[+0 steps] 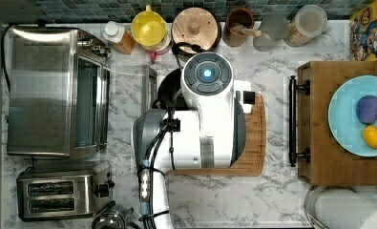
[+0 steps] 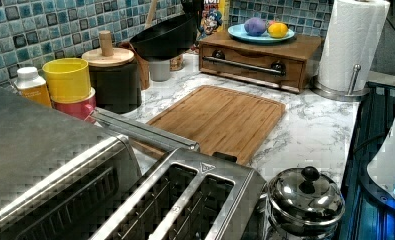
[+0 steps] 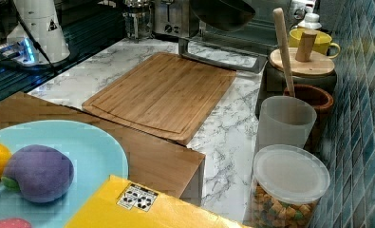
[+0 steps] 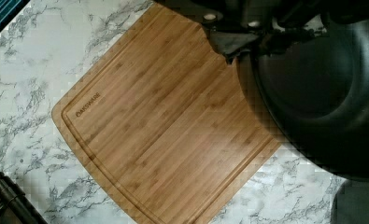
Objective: Put the bowl on the board.
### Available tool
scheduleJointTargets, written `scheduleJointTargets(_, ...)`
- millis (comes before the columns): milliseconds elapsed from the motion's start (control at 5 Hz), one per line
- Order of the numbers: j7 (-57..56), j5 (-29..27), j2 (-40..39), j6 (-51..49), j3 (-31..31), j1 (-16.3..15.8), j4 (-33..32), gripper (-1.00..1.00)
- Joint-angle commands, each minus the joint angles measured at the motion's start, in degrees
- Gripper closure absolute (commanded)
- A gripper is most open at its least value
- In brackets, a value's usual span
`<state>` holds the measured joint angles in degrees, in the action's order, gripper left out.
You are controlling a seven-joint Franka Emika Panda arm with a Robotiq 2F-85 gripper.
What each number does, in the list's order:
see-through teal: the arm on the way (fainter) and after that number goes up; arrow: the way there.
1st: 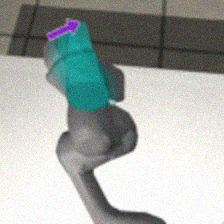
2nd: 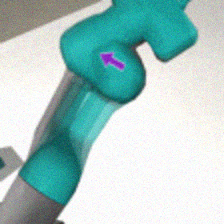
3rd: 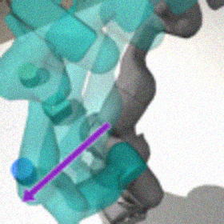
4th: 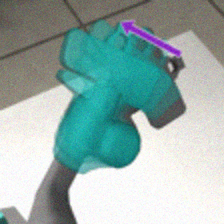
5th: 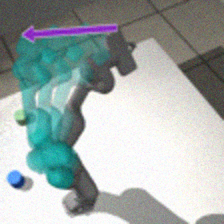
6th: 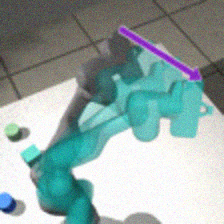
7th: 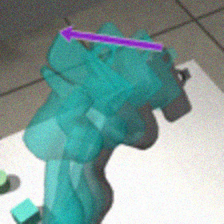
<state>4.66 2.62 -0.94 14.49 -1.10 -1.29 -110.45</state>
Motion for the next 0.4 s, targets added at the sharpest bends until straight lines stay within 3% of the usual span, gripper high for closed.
scheduleJointTargets(200,1.51,-2.03,0.77,4.10,-0.94,1.51,-3.20,1.00)
scheduleJointTargets(400,4.51,-3.23,5.28,14.67,-3.02,3.32,-12.54,1.00)
